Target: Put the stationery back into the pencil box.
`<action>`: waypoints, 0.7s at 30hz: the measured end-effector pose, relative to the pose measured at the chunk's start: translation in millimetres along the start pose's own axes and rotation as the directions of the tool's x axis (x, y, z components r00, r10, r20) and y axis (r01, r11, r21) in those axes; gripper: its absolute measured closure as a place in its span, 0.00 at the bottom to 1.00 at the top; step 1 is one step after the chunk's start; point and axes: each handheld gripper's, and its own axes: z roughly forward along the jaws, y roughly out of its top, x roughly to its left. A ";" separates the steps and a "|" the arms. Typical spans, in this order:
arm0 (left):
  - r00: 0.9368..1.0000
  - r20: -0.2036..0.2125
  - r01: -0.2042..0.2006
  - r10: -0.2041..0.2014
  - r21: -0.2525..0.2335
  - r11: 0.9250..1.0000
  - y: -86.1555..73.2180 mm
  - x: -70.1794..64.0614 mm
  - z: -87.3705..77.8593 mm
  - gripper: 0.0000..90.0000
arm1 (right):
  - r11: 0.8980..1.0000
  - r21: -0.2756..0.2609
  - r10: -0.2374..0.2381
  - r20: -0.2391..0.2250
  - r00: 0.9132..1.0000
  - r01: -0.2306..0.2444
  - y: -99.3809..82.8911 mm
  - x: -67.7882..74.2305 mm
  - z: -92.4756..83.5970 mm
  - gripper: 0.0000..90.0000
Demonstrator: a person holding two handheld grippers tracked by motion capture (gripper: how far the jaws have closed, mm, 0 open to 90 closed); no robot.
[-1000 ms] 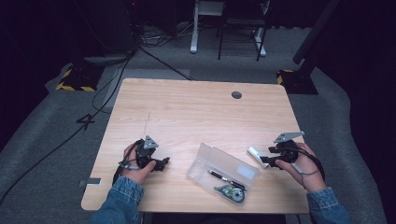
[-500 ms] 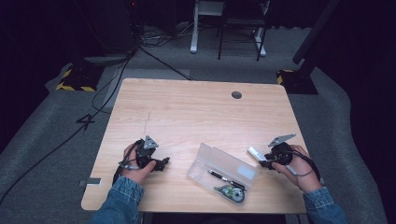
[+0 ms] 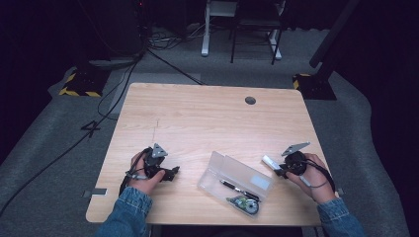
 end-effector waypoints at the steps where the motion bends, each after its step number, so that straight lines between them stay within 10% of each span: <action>1: 1.000 0.000 0.000 0.000 0.000 1.000 0.0 0.0 0.0 0.11 | 1.000 0.000 0.000 0.000 1.000 0.000 0.0 0.0 0.0 0.79; 21: 1.000 -0.001 -0.001 0.001 0.000 1.000 0.0 0.1 0.0 0.11 | 0.999 -0.039 0.011 -0.003 1.000 -0.011 3.5 1.4 -4.6 0.79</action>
